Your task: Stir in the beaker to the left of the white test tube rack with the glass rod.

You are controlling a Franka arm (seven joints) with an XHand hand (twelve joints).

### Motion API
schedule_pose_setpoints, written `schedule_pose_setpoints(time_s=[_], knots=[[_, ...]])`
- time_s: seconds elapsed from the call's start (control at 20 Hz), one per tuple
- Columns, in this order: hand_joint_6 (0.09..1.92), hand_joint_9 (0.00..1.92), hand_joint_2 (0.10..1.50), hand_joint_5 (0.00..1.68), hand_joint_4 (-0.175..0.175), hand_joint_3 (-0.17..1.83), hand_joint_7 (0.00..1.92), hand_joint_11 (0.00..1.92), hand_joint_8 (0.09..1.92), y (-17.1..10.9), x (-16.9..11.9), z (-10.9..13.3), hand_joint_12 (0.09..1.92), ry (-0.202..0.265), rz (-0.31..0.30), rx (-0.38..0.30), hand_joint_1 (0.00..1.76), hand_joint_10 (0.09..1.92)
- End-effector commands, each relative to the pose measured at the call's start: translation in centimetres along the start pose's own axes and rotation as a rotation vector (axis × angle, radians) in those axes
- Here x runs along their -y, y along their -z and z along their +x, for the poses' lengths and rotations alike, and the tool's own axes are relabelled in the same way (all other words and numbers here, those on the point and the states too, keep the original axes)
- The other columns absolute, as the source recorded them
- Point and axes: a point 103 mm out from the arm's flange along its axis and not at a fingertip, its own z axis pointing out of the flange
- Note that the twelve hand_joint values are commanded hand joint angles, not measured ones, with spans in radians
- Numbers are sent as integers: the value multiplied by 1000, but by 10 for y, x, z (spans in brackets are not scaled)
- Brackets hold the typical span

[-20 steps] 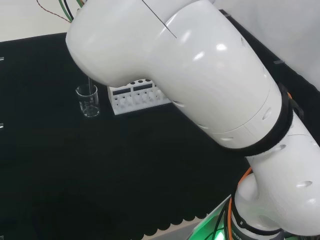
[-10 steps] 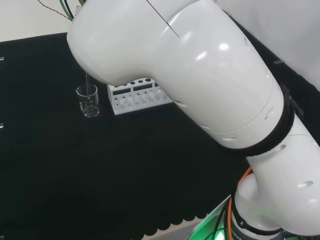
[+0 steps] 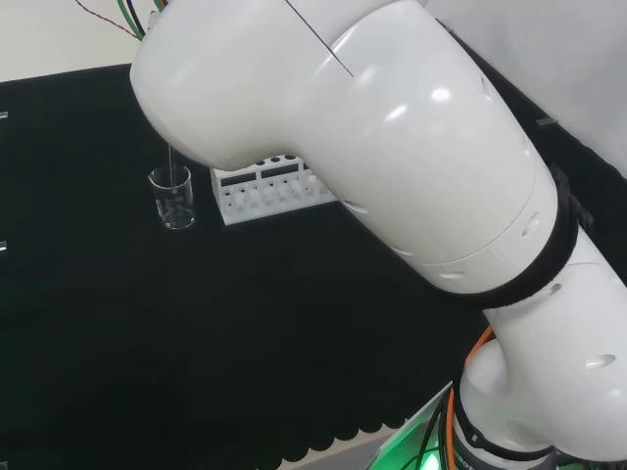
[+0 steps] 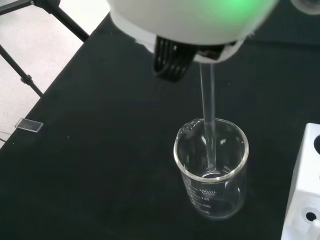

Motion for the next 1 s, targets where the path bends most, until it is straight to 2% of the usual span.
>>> schedule_pose_setpoints(time_s=[0.05, 0.55, 1.0], knots=[[828, 1736, 513, 1159, -175, 917, 1450, 1616, 651, 0, 1, 1, 548, 0, -1, 3, 1333, 396], [828, 1738, 512, 1159, -175, 918, 1451, 1616, 650, -25, -16, 10, 548, 14, 43, -1, 1332, 393], [828, 1739, 512, 1160, -175, 919, 1451, 1616, 649, -19, -29, 1, 548, -8, 36, -4, 1333, 391]])
